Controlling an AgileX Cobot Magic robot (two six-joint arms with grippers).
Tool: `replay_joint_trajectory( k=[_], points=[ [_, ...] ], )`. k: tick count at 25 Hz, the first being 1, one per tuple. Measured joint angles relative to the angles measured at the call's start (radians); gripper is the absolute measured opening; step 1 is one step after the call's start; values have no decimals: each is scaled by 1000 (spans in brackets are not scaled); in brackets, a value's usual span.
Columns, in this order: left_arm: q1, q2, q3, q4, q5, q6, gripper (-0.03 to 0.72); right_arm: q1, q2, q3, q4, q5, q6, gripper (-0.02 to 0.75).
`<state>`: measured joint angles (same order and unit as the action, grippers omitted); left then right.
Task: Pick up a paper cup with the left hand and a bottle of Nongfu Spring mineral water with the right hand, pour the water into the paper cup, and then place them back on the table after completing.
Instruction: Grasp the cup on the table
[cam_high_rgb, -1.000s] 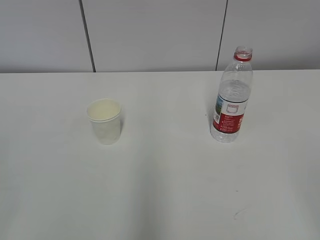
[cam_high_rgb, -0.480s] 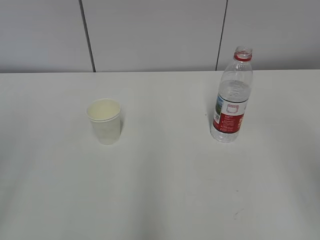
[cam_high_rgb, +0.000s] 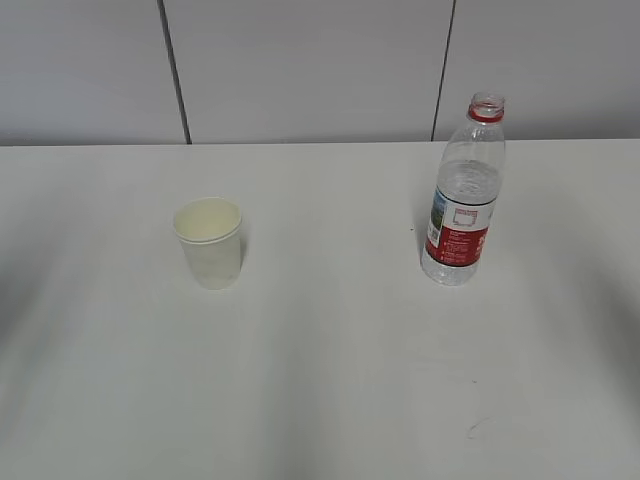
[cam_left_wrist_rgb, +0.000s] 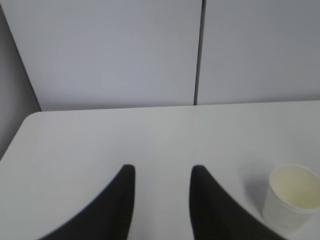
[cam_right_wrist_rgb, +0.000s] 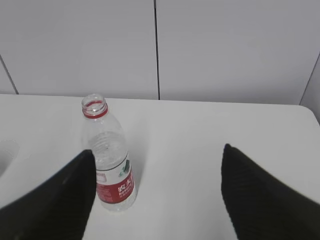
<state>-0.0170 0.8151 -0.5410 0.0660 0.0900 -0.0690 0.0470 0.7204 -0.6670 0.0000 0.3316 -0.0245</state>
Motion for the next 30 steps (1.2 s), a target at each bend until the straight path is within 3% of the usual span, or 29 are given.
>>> replay_joint_trajectory(
  k=[4,9,14,20,26,30],
  points=[
    [0,130,34,0,-193,0,238,0,86,43,-21,-154,2,573],
    [0,297,186,3,-534,-13,238,0,185,160,-22,-395,2,573],
    [0,453,281,98,-870,-26,238,0,215,235,-22,-496,2,573],
    [0,593,281,209,-952,-38,238,0,215,249,-22,-523,2,573],
    [0,668,281,280,-1007,-160,238,0,215,253,-22,-571,2,573],
    [0,728,281,417,-1067,-167,238,0,215,271,-22,-604,2,573]
  ],
)
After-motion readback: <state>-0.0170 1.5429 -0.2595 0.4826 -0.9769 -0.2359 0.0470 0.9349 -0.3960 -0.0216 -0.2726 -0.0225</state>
